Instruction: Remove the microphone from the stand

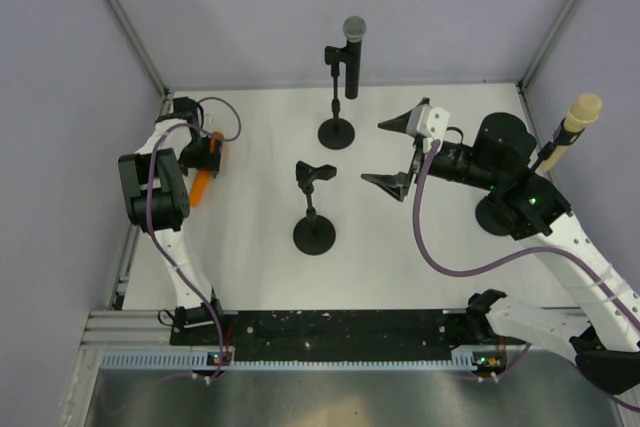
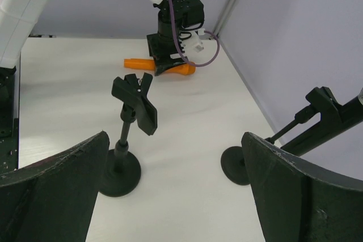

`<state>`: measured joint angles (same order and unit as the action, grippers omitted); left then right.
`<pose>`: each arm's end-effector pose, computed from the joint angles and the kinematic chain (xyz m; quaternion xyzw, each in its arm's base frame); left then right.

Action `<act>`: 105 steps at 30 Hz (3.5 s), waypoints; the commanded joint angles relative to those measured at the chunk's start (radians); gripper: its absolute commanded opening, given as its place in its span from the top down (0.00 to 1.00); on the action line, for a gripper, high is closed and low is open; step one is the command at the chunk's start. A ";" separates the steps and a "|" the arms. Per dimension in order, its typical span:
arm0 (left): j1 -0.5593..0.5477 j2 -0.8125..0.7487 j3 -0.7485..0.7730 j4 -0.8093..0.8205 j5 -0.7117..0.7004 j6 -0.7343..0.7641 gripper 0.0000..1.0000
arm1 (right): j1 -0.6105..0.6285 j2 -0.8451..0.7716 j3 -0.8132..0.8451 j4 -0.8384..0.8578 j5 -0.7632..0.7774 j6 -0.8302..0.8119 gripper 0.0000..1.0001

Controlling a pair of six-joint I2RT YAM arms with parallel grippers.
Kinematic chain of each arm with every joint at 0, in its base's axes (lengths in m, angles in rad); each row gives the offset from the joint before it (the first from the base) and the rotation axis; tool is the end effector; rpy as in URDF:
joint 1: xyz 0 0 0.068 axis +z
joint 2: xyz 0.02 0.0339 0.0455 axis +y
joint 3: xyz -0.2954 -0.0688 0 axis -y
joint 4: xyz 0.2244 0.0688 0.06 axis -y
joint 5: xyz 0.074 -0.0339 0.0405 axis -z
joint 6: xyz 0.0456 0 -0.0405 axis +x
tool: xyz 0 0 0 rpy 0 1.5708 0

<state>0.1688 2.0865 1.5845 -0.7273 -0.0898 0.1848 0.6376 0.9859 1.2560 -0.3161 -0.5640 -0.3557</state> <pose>0.4244 0.0765 0.2026 0.0002 0.9845 0.0734 0.1593 0.1218 0.1205 0.4723 -0.4999 0.5191 0.2924 0.6285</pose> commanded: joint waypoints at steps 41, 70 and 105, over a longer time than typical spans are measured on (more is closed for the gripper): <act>-0.052 -0.987 -0.998 1.066 1.314 -0.054 0.01 | 0.005 0.217 -0.584 0.885 -0.264 0.150 0.05; -0.034 -1.010 -1.087 1.238 0.972 -0.128 0.01 | 0.286 0.543 -0.684 1.302 0.320 0.221 0.25; -0.018 -1.059 -1.084 1.201 1.018 -0.097 0.01 | 0.412 0.603 -0.598 1.230 0.538 0.178 0.58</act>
<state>0.1432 1.0534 0.4934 0.4580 0.9020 0.0738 1.0321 1.5822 0.6224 0.9016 -0.0578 -0.1673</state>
